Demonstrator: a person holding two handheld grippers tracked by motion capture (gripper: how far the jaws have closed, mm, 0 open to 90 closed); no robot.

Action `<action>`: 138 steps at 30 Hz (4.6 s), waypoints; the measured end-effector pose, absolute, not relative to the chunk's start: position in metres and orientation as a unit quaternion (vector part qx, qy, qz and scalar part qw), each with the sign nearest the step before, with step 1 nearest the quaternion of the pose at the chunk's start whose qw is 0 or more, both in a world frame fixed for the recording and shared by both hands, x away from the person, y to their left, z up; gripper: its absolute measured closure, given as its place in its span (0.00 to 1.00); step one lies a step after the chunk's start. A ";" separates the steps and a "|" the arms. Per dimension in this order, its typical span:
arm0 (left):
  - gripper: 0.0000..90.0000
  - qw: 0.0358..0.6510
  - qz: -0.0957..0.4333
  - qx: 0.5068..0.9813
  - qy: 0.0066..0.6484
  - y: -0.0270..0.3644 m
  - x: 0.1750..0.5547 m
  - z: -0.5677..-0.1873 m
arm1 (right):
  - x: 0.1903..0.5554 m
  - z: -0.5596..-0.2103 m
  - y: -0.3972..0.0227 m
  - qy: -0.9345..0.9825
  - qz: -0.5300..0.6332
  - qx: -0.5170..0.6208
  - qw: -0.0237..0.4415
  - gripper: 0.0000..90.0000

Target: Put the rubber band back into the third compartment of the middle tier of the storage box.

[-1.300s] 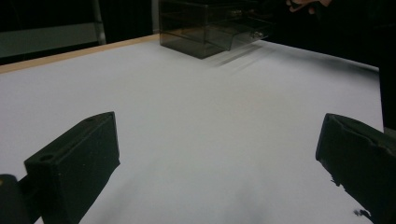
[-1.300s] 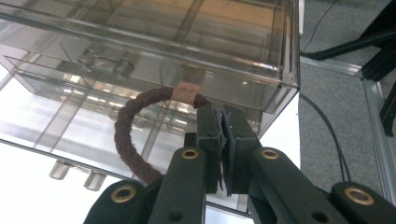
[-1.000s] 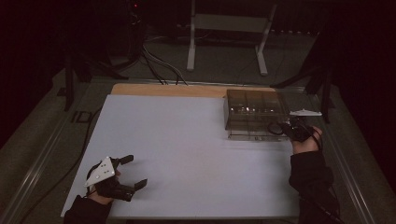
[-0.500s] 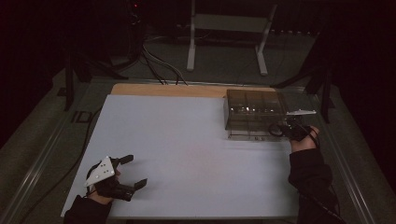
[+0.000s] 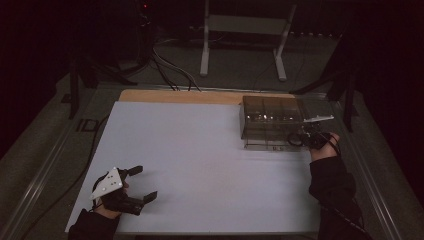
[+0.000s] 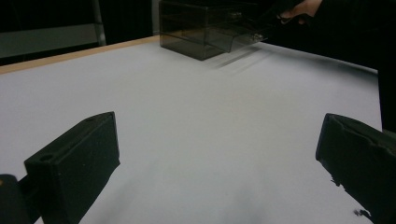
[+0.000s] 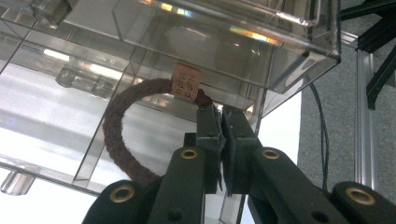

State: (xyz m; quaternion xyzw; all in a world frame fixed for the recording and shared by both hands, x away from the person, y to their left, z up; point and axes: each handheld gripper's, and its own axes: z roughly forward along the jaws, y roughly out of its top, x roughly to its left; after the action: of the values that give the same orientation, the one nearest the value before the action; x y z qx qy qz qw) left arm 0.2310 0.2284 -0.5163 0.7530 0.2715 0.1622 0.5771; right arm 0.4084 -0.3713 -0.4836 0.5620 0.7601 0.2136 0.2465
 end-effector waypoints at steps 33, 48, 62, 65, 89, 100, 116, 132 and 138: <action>0.00 0.578 0.162 0.754 0.269 0.228 0.231 -0.515 | 0.378 -0.445 -0.348 0.740 0.335 0.530 0.241 0.32; 0.00 0.581 0.157 0.750 0.274 0.226 0.236 -0.516 | 0.369 -0.430 -0.329 0.737 0.392 0.502 0.228 0.10; 0.00 0.579 0.158 0.752 0.273 0.226 0.236 -0.516 | 0.365 -0.422 -0.310 0.741 0.421 0.468 0.236 0.00; 0.00 0.577 0.160 0.753 0.273 0.226 0.234 -0.516 | 0.362 -0.423 -0.306 0.740 0.429 0.462 0.232 0.00; 0.00 0.577 0.162 0.753 0.270 0.229 0.229 -0.515 | 0.323 -0.455 -0.288 0.762 0.446 0.423 0.207 0.00; 0.00 0.577 0.162 0.754 0.269 0.228 0.228 -0.515 | 0.305 -0.489 -0.288 0.775 0.440 0.413 0.186 0.00; 0.00 0.576 0.159 0.755 0.268 0.228 0.227 -0.515 | 0.284 -0.518 -0.304 0.781 0.432 0.411 0.182 0.00; 0.00 0.573 0.158 0.759 0.266 0.227 0.226 -0.516 | 0.262 -0.529 -0.332 0.771 0.426 0.437 0.182 0.00; 0.00 0.571 0.158 0.760 0.266 0.227 0.226 -0.517 | 0.259 -0.532 -0.338 0.769 0.421 0.441 0.195 0.00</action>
State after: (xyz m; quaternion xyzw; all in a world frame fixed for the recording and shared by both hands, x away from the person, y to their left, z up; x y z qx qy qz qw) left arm 0.2262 0.2266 -0.5169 0.7602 0.2658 0.1581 0.5713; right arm 0.2585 -0.3385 -0.5324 0.4407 0.7685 0.4208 0.1949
